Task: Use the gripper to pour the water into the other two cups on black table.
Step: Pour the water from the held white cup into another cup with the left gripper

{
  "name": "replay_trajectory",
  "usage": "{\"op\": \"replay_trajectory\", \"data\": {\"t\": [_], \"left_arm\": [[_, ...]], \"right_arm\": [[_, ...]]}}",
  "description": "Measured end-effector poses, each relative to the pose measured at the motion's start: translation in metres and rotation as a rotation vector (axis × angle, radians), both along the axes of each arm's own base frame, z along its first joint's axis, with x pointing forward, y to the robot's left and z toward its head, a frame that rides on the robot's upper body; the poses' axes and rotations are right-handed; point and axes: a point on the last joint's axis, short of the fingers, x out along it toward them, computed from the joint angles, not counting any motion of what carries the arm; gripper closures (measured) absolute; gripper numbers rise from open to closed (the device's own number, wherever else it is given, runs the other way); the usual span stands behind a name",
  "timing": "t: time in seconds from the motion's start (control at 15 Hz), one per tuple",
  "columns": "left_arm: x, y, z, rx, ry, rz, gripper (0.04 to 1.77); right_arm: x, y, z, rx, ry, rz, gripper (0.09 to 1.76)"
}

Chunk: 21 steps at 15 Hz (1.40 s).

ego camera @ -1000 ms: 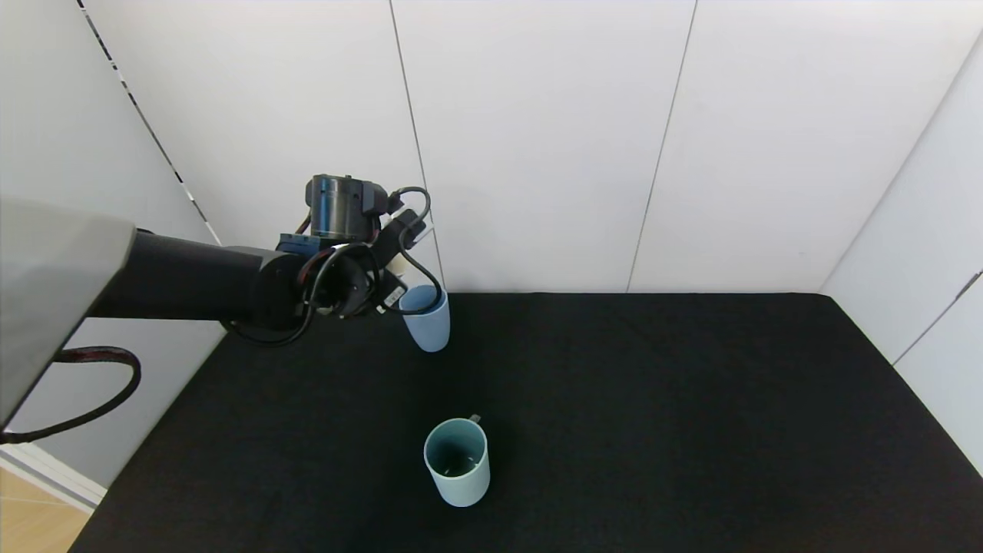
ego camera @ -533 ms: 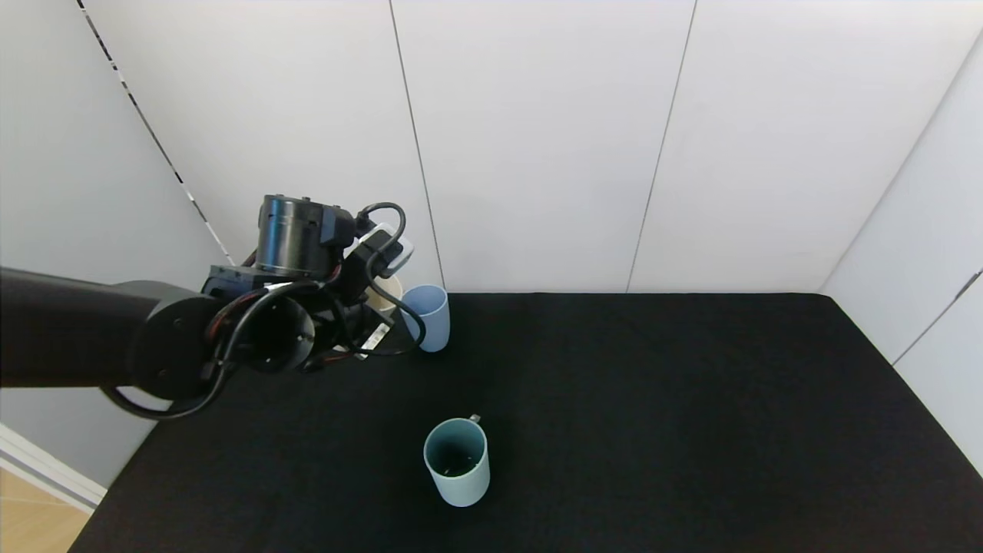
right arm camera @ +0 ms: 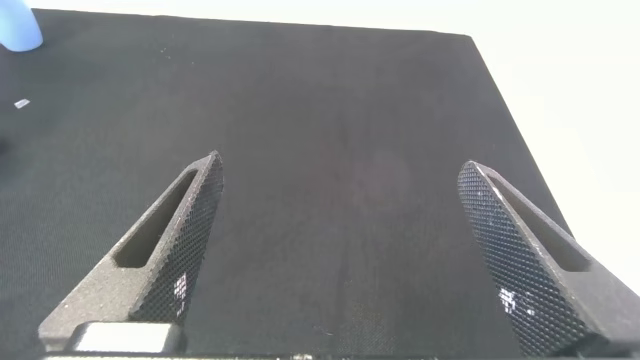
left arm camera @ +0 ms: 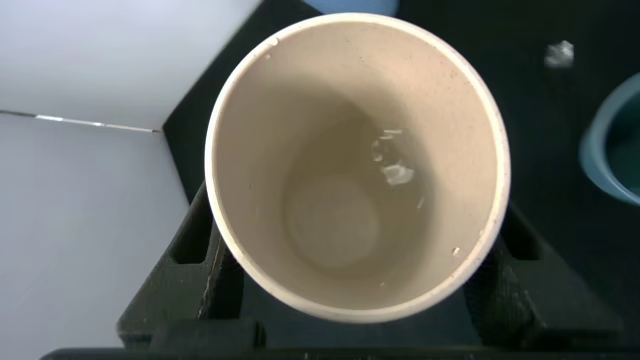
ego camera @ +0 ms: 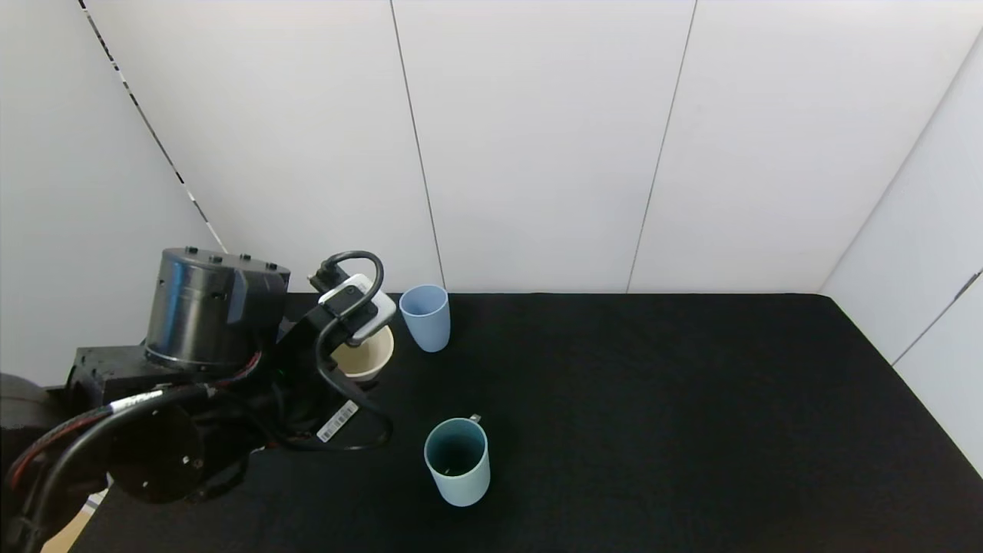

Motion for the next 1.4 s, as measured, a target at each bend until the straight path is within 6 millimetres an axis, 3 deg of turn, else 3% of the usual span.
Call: {"op": "replay_trajectory", "data": {"t": [0.27, 0.6, 0.93, 1.4], "left_arm": [[-0.024, -0.009, -0.011, 0.023, 0.028, -0.075, 0.60], [-0.039, -0.019, -0.021, 0.074, 0.075, -0.138, 0.60], [-0.039, -0.025, -0.028, 0.152, 0.095, -0.158, 0.60], [-0.024, -0.036, -0.035, 0.273, 0.109, -0.191, 0.60]], "right_arm": [[0.000, 0.000, 0.000, 0.000, 0.000, 0.000, 0.14], [0.000, 0.000, 0.000, 0.000, 0.000, 0.000, 0.14], [0.000, 0.000, 0.000, 0.000, 0.000, 0.000, 0.14], [0.000, 0.000, 0.000, 0.000, 0.000, 0.000, 0.14]]}}
